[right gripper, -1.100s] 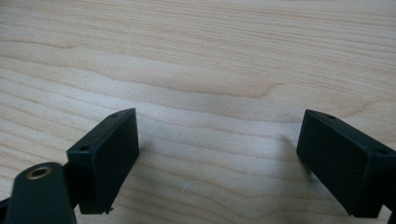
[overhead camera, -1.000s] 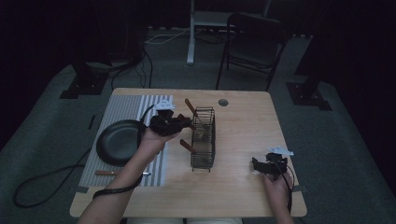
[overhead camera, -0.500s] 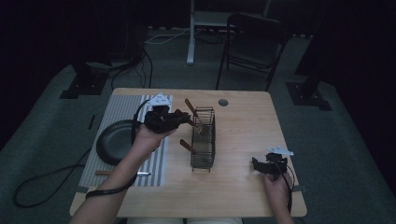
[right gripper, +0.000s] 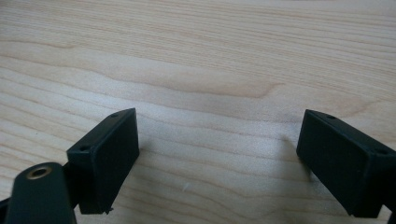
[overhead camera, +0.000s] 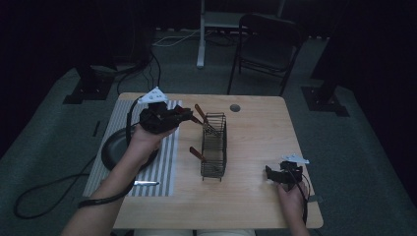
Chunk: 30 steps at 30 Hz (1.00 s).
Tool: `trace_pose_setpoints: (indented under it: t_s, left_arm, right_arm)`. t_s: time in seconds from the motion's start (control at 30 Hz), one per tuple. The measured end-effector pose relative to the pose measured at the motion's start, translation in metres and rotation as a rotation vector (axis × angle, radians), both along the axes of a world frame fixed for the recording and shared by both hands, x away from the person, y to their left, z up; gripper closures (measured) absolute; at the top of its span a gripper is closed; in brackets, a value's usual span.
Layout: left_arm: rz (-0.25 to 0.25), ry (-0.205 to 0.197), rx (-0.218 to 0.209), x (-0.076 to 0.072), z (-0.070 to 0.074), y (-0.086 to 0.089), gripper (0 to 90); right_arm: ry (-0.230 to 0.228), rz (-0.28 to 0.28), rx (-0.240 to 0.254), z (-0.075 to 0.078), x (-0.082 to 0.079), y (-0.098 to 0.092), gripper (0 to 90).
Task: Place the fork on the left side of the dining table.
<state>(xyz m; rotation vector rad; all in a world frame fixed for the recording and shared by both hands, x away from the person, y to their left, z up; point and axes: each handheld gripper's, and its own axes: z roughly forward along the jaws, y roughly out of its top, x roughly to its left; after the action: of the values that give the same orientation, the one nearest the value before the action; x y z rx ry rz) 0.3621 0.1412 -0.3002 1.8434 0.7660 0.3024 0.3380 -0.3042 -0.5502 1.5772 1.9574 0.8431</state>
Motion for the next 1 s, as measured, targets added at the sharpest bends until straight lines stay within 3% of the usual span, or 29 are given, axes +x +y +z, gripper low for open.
trace_pose_setpoints:
  t_s: [0.37, 0.4, 0.77, 1.0]
  left_arm:
    - [0.081, -0.005, -0.02, 0.009, 0.004, 0.024, 80.3]
    - [0.111, 0.005, -0.026, 0.013, 0.001, 0.034, 80.3]
    - [0.185, 0.001, -0.011, 0.018, -0.008, 0.054, 80.3]
    - [0.248, 0.025, -0.011, 0.026, -0.018, 0.074, 80.3]
  right_arm:
    - [0.0, 0.0, 0.001, 0.0, 0.0, 0.0, 12.6]
    - [0.0, 0.0, 0.001, 0.0, 0.0, 0.0, 12.6]
    - [0.0, 0.0, 0.001, 0.0, 0.0, 0.0, 12.5]
    - [-0.001, -0.001, 0.001, 0.0, 0.0, 0.0, 12.6]
